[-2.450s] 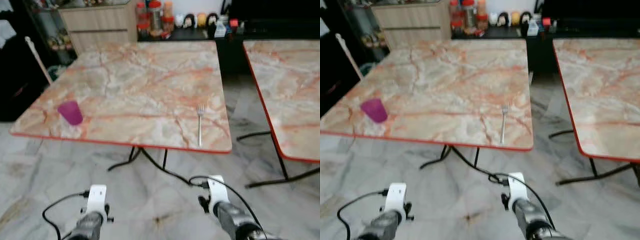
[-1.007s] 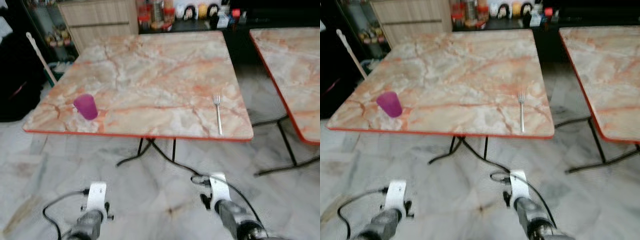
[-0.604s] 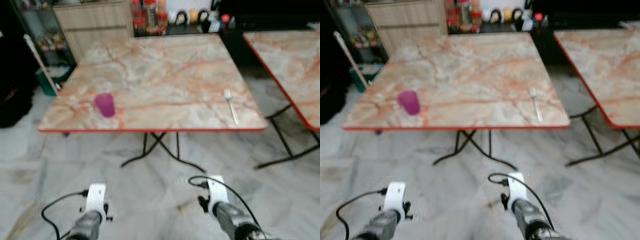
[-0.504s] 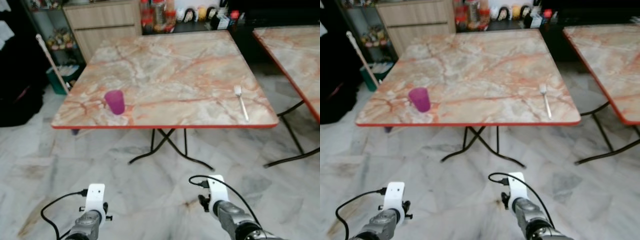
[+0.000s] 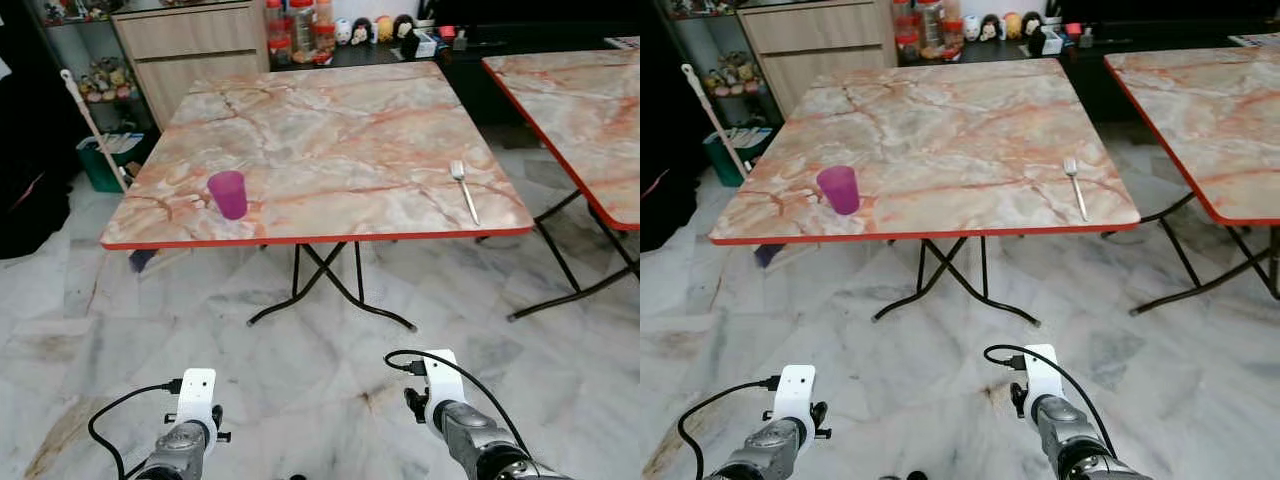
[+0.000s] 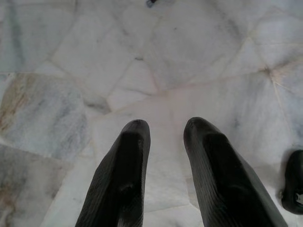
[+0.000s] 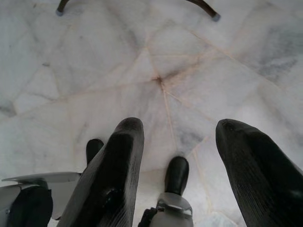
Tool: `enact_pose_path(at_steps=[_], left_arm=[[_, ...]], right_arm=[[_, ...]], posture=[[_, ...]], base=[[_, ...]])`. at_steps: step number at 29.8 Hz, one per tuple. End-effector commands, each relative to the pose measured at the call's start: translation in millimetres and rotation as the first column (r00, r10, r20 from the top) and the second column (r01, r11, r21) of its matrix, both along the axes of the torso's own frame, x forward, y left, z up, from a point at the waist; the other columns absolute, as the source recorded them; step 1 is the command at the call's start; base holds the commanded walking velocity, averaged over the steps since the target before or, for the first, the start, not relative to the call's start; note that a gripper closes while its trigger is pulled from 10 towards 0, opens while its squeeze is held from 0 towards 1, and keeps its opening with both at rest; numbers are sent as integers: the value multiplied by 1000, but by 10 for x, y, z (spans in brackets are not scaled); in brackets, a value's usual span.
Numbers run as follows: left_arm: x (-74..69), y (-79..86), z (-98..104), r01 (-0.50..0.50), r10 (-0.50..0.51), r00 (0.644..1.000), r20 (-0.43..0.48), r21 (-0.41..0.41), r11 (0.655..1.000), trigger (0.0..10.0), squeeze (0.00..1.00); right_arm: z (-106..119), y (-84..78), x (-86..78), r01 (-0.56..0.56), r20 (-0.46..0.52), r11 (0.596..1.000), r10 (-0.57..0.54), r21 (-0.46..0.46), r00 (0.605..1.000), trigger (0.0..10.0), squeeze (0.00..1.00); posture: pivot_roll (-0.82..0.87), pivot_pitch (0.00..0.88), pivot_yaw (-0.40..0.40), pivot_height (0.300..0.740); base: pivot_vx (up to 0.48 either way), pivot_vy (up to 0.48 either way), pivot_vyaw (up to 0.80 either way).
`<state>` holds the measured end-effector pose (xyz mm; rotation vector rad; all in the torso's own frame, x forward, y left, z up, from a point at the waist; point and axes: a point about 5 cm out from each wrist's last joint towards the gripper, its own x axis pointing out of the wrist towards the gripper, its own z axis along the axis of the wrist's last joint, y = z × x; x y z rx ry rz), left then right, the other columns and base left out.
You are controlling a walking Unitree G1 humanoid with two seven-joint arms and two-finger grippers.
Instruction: Setting the table
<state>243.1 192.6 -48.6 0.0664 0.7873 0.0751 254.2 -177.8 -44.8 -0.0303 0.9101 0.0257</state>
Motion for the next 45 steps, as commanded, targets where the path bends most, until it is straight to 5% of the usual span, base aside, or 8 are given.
enact_pose_path(at_steps=[1, 45], left_arm=[[6, 17, 8, 1, -1, 1000, 5, 4, 1000, 10000, 0], [17, 10, 15, 6, -6, 1000, 9, 3, 1000, 10000, 0]], right_arm=[[-15, 17, -17, 9, -3, 1000, -9, 10, 1000, 10000, 0], [2, 17, 3, -7, 16, 1000, 6, 8, 1000, 10000, 0]], posture=[[-39, 68, 83, 740], [-34, 72, 79, 740]], base=[[244, 0, 0], [286, 0, 0]])
